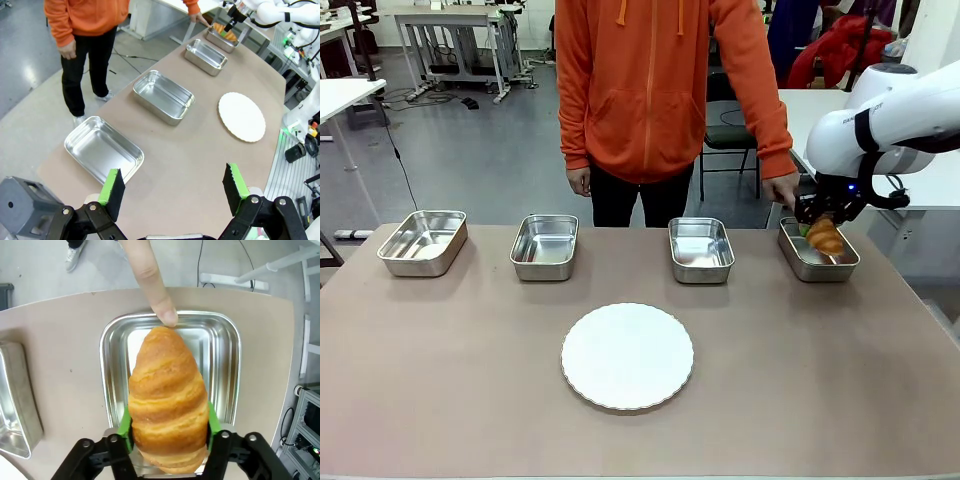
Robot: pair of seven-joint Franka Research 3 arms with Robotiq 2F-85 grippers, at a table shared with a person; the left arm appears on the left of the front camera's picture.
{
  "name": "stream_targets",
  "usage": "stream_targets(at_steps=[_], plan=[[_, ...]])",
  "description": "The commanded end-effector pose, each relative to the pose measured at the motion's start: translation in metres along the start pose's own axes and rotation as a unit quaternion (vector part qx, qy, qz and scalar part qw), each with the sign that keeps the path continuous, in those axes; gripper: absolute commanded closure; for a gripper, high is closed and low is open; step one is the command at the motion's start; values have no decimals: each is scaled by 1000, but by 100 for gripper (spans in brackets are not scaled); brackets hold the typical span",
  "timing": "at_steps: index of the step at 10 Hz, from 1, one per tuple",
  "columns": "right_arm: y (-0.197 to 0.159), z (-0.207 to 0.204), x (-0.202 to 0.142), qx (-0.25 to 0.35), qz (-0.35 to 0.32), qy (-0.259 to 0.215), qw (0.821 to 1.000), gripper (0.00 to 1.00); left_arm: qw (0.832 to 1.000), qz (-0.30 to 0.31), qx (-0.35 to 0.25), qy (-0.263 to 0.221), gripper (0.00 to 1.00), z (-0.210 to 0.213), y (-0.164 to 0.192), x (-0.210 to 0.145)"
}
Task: Place the bread in the container.
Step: Place the Butter Roll into the Airtight Container indicated by the human.
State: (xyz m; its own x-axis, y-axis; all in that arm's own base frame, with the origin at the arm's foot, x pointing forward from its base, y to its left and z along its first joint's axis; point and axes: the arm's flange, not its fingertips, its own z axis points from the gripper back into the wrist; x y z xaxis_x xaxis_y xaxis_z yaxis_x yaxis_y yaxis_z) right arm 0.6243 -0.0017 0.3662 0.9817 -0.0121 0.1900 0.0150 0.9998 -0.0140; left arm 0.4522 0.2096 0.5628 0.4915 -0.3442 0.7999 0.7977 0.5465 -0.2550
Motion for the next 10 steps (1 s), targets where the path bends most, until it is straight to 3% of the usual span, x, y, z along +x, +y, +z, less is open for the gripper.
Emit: stream_targets(at_steps=[1,4,5,6,10], plan=[[-3,1,4,-4,-2,-15,1000,0,1000,-6,-2,-4,0,0,-3,2],[-3,6,5,-2,-13,-9,1000,0,1000,-6,-2,-4,0,0,-3,2],[-2,11,4,-9,-6,34,999,0,1000,-6,-2,-4,0,0,-3,2],[-1,2,2,0,-1,-6,1000,0,1000,-6,-2,-4,0,0,-3,2],[-1,2,2,0,-1,-6,1000,0,1000,-6,-2,-4,0,0,-3,2]])
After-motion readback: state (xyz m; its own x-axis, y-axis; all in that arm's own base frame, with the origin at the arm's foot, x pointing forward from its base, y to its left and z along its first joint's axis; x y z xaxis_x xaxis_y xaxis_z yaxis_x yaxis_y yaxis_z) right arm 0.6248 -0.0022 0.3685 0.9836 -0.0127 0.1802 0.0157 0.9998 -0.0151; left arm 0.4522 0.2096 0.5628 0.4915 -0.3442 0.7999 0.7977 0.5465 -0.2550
